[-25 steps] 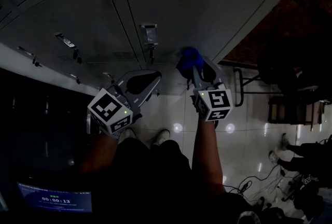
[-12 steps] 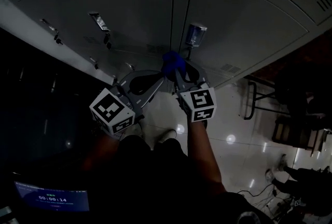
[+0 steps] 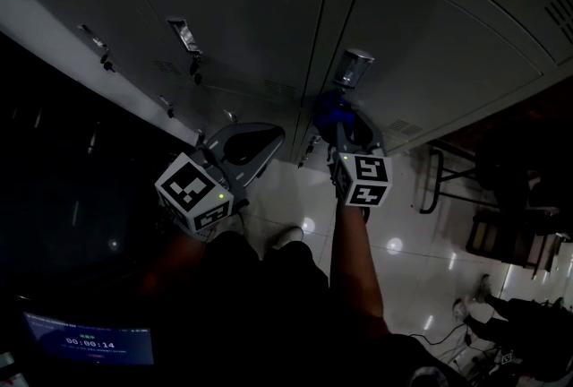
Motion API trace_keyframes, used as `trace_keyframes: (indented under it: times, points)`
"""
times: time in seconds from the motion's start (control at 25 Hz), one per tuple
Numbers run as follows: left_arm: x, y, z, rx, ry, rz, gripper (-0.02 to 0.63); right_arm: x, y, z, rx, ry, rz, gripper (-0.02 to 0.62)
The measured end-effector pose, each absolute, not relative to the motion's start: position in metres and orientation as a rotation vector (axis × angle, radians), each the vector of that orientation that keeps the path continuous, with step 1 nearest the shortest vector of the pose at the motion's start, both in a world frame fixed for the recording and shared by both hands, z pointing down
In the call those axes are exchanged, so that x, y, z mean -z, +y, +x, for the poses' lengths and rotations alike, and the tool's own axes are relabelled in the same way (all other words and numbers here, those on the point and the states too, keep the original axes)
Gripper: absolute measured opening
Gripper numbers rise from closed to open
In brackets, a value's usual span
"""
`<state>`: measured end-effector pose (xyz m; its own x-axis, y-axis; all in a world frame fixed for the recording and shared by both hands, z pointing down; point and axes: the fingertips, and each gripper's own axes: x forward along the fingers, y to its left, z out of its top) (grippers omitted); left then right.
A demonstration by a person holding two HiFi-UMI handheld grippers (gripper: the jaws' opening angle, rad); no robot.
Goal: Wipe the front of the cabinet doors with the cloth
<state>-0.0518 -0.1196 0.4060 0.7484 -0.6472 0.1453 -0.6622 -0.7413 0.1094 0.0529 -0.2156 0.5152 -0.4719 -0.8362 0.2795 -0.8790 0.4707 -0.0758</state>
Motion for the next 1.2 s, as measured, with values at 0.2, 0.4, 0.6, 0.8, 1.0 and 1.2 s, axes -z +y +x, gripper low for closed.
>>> trace_keyframes:
  times: [0.2,0.4,0.6,0.8,1.0,1.2]
  points:
    - [-0.410,-0.123,-0.021,-0.140,-0.968,2.817,0.002,-0.520,-0.213,0.100,-0.318,-2.447,1.587,0.078]
    - [-0.415,-0.127,0.013,-0.134,-0.880,2.839,0.002,-0.527,-0.207,0.162,-0.343,-2.347,1.715,0.078]
    - [-0.420,-0.130,0.045,-0.135,-0.815,2.852,0.002,-0.533,-0.207,0.219,-0.387,-2.283,1.836,0.078]
    - [-0.423,-0.130,0.072,-0.128,-0.751,2.863,0.002,-0.539,-0.203,0.251,-0.397,-2.225,1.892,0.078]
    - [-0.427,-0.127,0.084,-0.135,-0.717,2.865,0.002,-0.542,-0.202,0.262,-0.381,-2.197,1.900,0.078]
    - [-0.425,-0.125,0.075,-0.148,-0.732,2.868,0.002,-0.529,-0.197,0.254,-0.337,-2.266,1.865,0.078]
